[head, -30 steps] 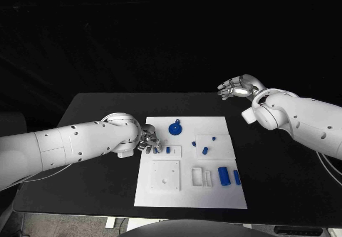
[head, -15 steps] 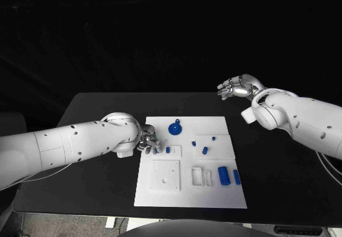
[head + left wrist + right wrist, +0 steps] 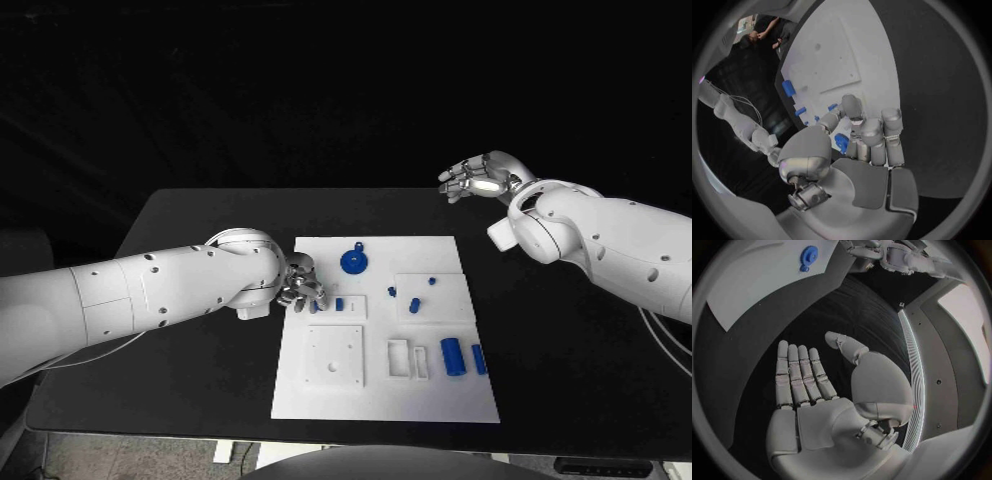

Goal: Assemble the parts on the task board

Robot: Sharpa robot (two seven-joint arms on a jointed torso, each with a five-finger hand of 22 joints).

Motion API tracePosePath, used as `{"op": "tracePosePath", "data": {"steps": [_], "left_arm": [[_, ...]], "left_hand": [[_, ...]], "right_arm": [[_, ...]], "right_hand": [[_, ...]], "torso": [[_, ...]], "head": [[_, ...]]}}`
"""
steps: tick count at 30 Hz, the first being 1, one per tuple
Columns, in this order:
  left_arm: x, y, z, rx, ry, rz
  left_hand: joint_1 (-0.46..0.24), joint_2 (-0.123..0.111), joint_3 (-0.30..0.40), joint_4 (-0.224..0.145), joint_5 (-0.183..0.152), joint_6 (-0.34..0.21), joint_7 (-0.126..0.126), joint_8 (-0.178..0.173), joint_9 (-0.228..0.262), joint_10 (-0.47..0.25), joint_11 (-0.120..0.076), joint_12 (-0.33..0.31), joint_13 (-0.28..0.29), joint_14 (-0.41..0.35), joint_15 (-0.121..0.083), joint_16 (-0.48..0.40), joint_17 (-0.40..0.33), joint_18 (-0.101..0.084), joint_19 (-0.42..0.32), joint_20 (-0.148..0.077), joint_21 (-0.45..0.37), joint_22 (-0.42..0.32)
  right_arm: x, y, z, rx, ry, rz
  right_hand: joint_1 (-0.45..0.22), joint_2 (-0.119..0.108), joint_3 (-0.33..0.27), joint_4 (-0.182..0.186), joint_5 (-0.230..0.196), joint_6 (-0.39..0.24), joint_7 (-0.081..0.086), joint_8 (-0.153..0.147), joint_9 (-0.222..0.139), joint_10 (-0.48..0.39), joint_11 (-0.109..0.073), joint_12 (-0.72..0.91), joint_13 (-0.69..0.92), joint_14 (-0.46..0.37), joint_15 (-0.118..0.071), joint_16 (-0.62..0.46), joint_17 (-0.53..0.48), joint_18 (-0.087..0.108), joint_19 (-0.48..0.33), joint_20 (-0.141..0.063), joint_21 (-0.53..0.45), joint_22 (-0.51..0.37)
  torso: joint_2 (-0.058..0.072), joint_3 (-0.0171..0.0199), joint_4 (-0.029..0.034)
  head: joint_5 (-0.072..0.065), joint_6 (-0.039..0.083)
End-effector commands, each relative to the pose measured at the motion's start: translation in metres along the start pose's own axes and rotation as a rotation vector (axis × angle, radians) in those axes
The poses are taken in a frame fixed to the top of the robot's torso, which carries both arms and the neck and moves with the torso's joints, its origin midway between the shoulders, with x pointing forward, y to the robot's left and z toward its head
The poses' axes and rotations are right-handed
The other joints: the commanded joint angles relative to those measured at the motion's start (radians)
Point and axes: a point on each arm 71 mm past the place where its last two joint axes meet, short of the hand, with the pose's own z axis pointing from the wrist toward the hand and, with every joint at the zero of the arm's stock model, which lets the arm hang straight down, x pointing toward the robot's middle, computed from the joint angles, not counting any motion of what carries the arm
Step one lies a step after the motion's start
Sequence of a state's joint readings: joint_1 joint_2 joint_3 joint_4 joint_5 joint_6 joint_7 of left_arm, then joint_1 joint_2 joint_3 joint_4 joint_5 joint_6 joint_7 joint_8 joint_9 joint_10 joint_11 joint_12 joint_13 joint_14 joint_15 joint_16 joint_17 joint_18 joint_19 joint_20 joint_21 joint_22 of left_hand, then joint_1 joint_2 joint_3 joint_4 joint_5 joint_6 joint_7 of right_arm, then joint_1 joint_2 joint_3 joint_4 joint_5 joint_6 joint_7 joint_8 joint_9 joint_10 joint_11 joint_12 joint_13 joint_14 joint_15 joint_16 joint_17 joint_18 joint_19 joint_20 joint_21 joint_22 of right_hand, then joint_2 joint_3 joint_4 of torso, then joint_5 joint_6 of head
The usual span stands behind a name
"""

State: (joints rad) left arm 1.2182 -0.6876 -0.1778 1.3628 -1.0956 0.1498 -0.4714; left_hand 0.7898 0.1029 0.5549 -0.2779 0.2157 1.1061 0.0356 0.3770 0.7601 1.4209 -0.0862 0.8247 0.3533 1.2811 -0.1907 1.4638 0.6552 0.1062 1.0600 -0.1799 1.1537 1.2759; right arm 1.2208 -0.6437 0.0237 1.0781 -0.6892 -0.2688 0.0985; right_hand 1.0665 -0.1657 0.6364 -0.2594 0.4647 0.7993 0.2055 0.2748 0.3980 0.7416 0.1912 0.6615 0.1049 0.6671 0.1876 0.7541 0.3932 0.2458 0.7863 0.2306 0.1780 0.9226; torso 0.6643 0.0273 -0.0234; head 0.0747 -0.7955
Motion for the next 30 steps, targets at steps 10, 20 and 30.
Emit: {"op": "tracePosePath", "data": {"steps": [10, 20, 30], "left_arm": [[0.0092, -0.0002, 0.0033, -0.029, 0.068, 0.039], [0.0087, -0.0025, 0.0044, -0.025, 0.062, 0.037], [0.0066, -0.0030, 0.0052, -0.027, 0.038, 0.033]], "left_hand": [[-0.012, 0.004, -0.005, 0.022, -0.027, 0.052, -0.019, 0.003, 0.000, -0.003, -0.005, 0.005, 0.004, -0.001, -0.005, 0.002, 0.005, 0.011, -0.003, -0.081, 0.004, 0.002], [-0.024, -0.003, -0.009, 0.033, -0.026, 0.054, -0.020, 0.003, -0.001, -0.003, -0.005, 0.007, 0.005, 0.000, -0.005, 0.003, 0.008, 0.011, -0.003, -0.081, 0.004, 0.002], [-0.084, -0.054, -0.028, 0.079, -0.026, 0.055, -0.022, 0.002, -0.006, -0.005, -0.007, 0.008, 0.010, -0.001, -0.007, 0.000, 0.013, 0.014, -0.003, -0.084, 0.003, 0.003]], "right_arm": [[0.0019, 0.0015, 0.0001, -0.010, 0.011, 0.002], [0.0015, 0.0013, 0.0001, -0.010, 0.010, 0.002], [0.0025, 0.0001, 0.0001, -0.008, 0.013, 0.003]], "right_hand": [[-0.003, 0.008, -0.003, -0.004, 0.006, -0.004, 0.008, 0.003, -0.002, -0.004, 0.000, 0.004, -0.002, -0.005, 0.001, 0.007, -0.002, 0.016, -0.002, 0.006, -0.006, 0.001], [-0.003, 0.008, -0.003, -0.004, 0.006, -0.004, 0.008, 0.003, -0.002, -0.004, 0.000, 0.005, -0.003, -0.005, 0.001, 0.007, -0.003, 0.016, -0.002, 0.006, -0.006, 0.002], [-0.003, 0.009, -0.003, -0.004, 0.006, -0.004, 0.008, 0.003, -0.002, -0.005, 0.000, 0.005, -0.004, -0.005, 0.001, 0.008, -0.004, 0.016, -0.002, 0.006, -0.006, 0.002]], "torso": [[0.000, -0.0003, 0.0003], [0.000, 0.0000, -0.0005], [0.000, -0.0004, 0.0004]], "head": [[-0.001, -0.002], [-0.001, -0.003], [-0.004, -0.001]]}}
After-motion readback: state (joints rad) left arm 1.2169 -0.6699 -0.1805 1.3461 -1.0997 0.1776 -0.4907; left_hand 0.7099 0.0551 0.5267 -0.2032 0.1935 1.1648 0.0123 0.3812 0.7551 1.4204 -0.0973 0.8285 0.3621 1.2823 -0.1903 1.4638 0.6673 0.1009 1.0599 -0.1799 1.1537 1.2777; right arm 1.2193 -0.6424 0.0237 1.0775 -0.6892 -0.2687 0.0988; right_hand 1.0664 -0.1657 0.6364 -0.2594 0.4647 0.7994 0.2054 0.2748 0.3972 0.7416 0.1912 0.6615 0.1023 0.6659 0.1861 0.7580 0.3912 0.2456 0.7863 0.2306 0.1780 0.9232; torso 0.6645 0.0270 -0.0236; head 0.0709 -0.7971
